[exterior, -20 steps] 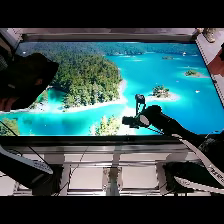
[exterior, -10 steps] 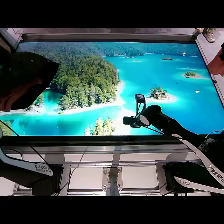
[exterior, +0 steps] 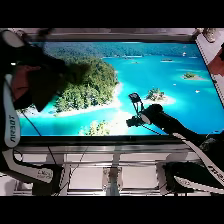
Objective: Fold the clothes and pants, and hang the long-sleeved shirts on hangers.
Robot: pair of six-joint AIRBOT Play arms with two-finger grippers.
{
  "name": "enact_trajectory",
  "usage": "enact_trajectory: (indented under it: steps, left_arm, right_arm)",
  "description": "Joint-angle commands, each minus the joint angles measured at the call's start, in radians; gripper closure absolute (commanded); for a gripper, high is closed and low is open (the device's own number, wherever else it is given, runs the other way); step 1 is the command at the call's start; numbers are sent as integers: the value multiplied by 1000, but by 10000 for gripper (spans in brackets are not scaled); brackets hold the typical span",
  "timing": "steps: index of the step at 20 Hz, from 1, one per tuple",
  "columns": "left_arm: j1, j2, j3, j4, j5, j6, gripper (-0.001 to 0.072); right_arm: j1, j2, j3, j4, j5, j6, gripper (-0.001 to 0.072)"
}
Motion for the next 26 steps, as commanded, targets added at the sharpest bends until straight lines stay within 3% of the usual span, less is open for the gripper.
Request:
enact_trajectory:
  steps: [1, 3, 5, 6, 7, 9, 10, 15, 21, 26]
  left_arm:
    - [-211, 9, 1, 2, -210, 88, 665]
    - [-318, 16, 0, 64, -283, 140, 664]
    - [-408, 22, 0, 204, -337, 145, 665]
    - [-442, 31, -5, 253, -338, 141, 665]
    - [-466, 46, -15, 264, -338, 141, 665]
    - [-502, 103, -44, 264, -338, 142, 665]
    - [-510, 141, -55, 270, -338, 142, 665]
    - [-512, 304, -58, 346, -336, 142, 665]
    - [-512, 348, -58, 347, -336, 133, 665]
    - [-512, 348, -58, 347, -336, 133, 665]
  right_arm:
    - [-68, 33, 0, -4, 29, -183, 672]
    - [-122, 92, 0, 0, 81, -317, 666]
    - [-179, 172, 0, 35, 126, -472, 560]
    - [-205, 222, 0, 88, 147, -579, 559]
    - [-223, 272, 0, 150, 169, -681, 508]
    - [-241, 370, 0, 251, 197, -806, 253]
    - [-241, 406, 0, 282, 196, -860, 190]
    - [-211, 402, 0, 620, 152, -1182, 189]
    - [-32, 251, 0, 579, -11, -1219, 189]
    - [-14, 207, 0, 561, -111, -1257, 193]
